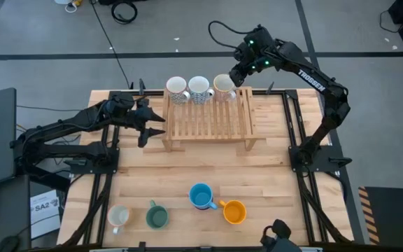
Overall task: Place coffee mugs
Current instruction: Put the left yellow mug on the shelf
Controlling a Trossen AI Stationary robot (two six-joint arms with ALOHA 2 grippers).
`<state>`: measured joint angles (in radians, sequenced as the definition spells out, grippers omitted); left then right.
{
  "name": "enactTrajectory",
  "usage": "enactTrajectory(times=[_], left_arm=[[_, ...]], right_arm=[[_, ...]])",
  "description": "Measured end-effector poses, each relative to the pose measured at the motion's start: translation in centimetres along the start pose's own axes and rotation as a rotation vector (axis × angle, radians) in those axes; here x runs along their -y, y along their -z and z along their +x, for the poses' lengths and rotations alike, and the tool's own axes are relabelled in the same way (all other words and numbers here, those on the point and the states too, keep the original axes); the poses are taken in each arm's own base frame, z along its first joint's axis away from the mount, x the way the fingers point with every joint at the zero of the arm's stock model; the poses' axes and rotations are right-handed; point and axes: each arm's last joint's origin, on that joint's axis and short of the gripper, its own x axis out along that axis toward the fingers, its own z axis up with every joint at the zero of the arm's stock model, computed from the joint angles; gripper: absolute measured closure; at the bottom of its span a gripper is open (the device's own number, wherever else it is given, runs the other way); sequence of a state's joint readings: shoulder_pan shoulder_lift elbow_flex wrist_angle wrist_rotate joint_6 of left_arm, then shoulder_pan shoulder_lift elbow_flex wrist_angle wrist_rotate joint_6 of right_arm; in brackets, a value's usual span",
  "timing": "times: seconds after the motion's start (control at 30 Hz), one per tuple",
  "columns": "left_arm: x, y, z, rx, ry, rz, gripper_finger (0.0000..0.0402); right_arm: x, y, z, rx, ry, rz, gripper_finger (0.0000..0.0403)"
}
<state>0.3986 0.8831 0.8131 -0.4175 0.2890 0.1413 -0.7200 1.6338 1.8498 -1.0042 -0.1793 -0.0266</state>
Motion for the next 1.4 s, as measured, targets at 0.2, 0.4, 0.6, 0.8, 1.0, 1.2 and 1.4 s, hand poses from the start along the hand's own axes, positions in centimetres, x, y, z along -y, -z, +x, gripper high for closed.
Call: enactTrajectory(times=[0.2, 0.4, 0.6, 0.8, 1.0, 1.2, 1.4], left_arm=[[0.5, -2.4, -1.5, 0.047, 0.038, -0.043, 0.0171], [3.2, -3.0, -3.2, -0.134, 0.17, -0.185, 0.0171], [6.6, -1.7, -3.7, -0.365, 0.244, -0.394, 0.0171], [10.0, -0.9, -4.4, -0.482, 0.239, -0.488, 0.0171], [13.4, 0.0, -4.6, -0.563, 0.283, -0.452, 0.0171], [17.1, 1.5, -4.3, -0.67, 0.297, -0.327, 0.0171], [19.7, 4.2, -3.9, -0.865, 0.183, -0.197, 0.0171]], right_arm=[[-0.7, 0.1, -3.2, 0.069, 0.001, -0.015, 0.0286], [-3.9, 1.0, -5.5, 0.071, -0.071, -0.086, 0.0286], [-8.2, 2.0, -6.5, 0.047, -0.185, -0.19, 0.0286], [-12.2, 2.9, -6.7, 0.024, -0.289, -0.292, 0.0286], [-15.2, 3.9, -7.2, 0.02, -0.288, -0.342, 0.0286], [-17.8, 4.9, -7.9, 0.02, -0.311, -0.376, 0.0286], [-19.9, 6.1, -8.7, 0.024, -0.307, -0.389, 0.0286]])
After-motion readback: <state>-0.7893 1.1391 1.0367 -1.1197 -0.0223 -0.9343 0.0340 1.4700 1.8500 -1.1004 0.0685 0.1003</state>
